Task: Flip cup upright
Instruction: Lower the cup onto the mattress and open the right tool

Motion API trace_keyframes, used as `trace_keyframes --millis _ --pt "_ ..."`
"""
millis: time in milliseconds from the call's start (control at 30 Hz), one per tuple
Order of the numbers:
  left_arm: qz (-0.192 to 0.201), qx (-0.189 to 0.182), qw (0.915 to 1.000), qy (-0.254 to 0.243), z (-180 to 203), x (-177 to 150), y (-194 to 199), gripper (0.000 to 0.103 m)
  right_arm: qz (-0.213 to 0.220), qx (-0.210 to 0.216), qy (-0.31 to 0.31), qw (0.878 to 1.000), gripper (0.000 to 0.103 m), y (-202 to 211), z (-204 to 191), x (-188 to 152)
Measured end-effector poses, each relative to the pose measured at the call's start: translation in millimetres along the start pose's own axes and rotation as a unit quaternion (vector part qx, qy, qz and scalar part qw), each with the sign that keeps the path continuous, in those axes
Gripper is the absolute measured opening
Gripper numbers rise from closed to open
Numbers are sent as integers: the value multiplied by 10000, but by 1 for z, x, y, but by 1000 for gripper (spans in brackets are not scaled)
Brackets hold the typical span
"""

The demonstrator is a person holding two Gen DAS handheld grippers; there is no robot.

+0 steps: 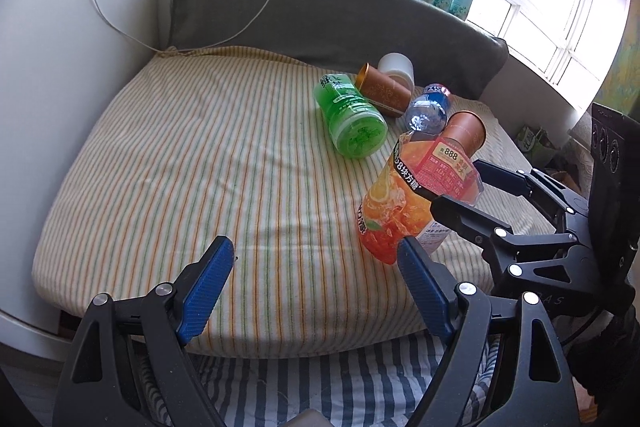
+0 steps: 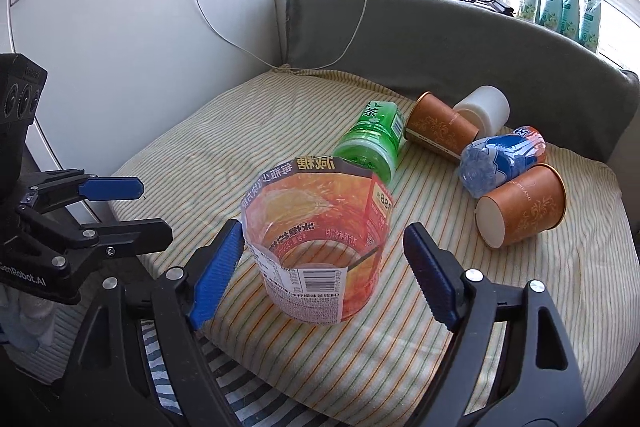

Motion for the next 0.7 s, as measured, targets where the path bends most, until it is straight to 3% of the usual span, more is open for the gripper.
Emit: trace_keyframes --millis 267,467,700 --pt "722 170 9972 -61 6 -6 42 84 529 -170 -278 9981 85 54 -2 -10" --pt "1461 154 9891 71 19 4 76 84 1016 -1057 -663 9870 91 102 6 -14" --pt "1986 318 9795 -56 35 6 102 84 1399 -1521 -1080 9724 94 144 18 -22"
Point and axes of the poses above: each gripper's, at about its wrist camera, not at the fingertips, and y roughly against the way its jaws point, z to its right, x to its top, the point moved 7 cm from there along -y, roughly the way its jaws point, and after that the axes turned 12 degrees about x, right-handed, at the moved point
